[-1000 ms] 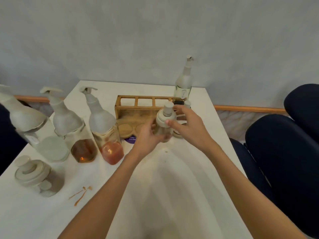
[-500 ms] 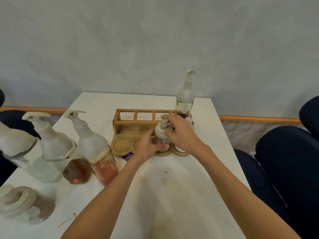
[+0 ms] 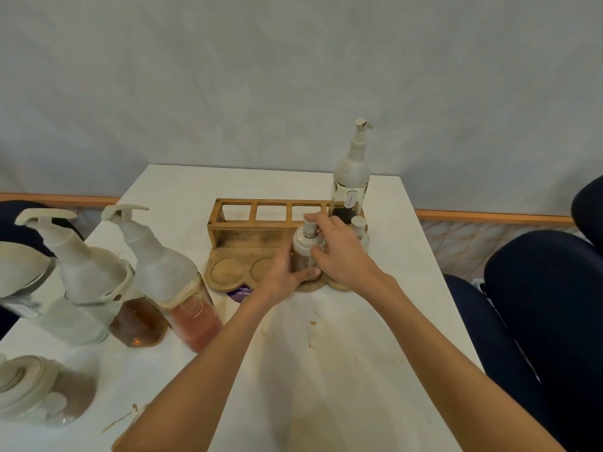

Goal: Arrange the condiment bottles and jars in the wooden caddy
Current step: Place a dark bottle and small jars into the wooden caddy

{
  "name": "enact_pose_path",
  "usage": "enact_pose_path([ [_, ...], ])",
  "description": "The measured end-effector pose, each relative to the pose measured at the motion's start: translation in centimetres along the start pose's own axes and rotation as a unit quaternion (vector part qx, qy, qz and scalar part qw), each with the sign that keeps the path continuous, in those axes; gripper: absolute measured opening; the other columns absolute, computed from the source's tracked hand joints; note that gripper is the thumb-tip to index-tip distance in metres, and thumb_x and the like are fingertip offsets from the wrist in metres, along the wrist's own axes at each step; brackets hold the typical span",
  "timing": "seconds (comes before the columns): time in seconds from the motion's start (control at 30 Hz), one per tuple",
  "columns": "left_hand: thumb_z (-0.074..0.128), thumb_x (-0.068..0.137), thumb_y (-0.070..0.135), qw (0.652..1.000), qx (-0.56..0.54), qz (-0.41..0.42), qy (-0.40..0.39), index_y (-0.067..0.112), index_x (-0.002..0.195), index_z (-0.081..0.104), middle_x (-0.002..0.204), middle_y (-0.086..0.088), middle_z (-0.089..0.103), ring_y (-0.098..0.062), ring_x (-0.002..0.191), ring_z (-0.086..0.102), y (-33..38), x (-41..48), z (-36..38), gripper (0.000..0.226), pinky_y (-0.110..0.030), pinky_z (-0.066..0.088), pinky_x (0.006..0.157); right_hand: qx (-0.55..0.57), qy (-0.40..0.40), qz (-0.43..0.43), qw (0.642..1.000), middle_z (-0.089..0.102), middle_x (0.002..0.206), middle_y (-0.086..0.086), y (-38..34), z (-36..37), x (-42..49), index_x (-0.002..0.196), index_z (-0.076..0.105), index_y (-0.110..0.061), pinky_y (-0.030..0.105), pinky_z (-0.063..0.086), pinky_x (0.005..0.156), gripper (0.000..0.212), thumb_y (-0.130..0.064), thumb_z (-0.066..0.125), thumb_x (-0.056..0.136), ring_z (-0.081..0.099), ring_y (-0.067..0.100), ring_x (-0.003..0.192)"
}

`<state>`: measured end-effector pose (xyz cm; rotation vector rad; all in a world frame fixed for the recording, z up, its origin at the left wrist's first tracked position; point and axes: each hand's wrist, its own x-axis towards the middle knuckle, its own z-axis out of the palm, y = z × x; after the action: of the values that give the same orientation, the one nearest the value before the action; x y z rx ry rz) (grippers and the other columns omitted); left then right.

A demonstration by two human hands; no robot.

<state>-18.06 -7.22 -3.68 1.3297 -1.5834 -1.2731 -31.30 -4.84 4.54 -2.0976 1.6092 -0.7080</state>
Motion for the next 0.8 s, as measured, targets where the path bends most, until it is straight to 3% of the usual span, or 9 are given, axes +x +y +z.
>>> enact_pose_path([
  [0.13,0.081,0.075,0.009,1.000,0.028,-0.008,0.010,0.020,0.141,0.036,0.127,0.010,0.050,-0.008,0.119,0.046,-0.1,0.2,-0.2,0.080,-0.010,0.037,0.089,-0.002,-0.006,-0.007,1.000,0.048,0.121,0.005,-0.1,-0.2,-0.1,0.139,0.041,-0.021,0.025,0.038,0.094,0.055,-0.003,0.058,0.090,0.043,0.012,0.104],
  [0.27,0.079,0.077,0.004,0.993,0.111,-0.036,0.032,0.016,0.145,0.033,0.141,-0.002,0.049,-0.021,0.128,0.048,0.3,-0.1,-0.4,0.082,-0.029,0.043,0.101,-0.017,-0.023,-0.004,1.000,0.046,0.118,0.004,-0.4,-0.6,-0.2,0.141,0.038,-0.021,0.027,0.038,0.095,0.056,-0.007,0.059,0.091,0.042,0.013,0.100],
  [0.47,0.064,0.088,0.006,0.977,0.199,0.043,0.067,0.013,0.137,0.048,0.134,-0.007,0.053,-0.023,0.123,0.051,3.1,-3.1,-2.1,0.053,-0.041,0.047,0.101,-0.023,0.010,-0.030,0.999,0.046,0.124,0.005,-2.1,-2.3,-0.9,0.138,0.046,-0.017,0.015,0.028,0.087,0.050,-0.010,0.060,0.091,0.046,0.018,0.115],
  [0.6,0.058,0.090,0.007,0.960,0.260,0.086,0.066,0.016,0.130,0.059,0.129,-0.003,0.060,-0.019,0.122,0.054,6.5,-6.7,-3.7,0.041,-0.035,0.045,0.101,0.000,0.073,-0.070,0.995,0.048,0.112,-0.005,-4.5,-4.5,-1.7,0.123,0.060,-0.020,0.025,0.040,0.095,0.033,-0.014,0.061,0.090,0.052,0.014,0.108],
  [0.8,0.061,0.093,0.016,0.978,0.153,0.131,0.049,0.019,0.121,0.066,0.120,0.009,0.068,-0.003,0.114,0.060,11.6,-14.0,-6.8,0.029,-0.032,0.049,0.102,0.065,0.092,-0.078,0.991,0.057,0.117,0.001,-8.8,-5.9,-3.2,0.114,0.066,-0.021,0.026,0.051,0.090,0.024,-0.015,0.062,0.090,0.060,0.010,0.104],
])
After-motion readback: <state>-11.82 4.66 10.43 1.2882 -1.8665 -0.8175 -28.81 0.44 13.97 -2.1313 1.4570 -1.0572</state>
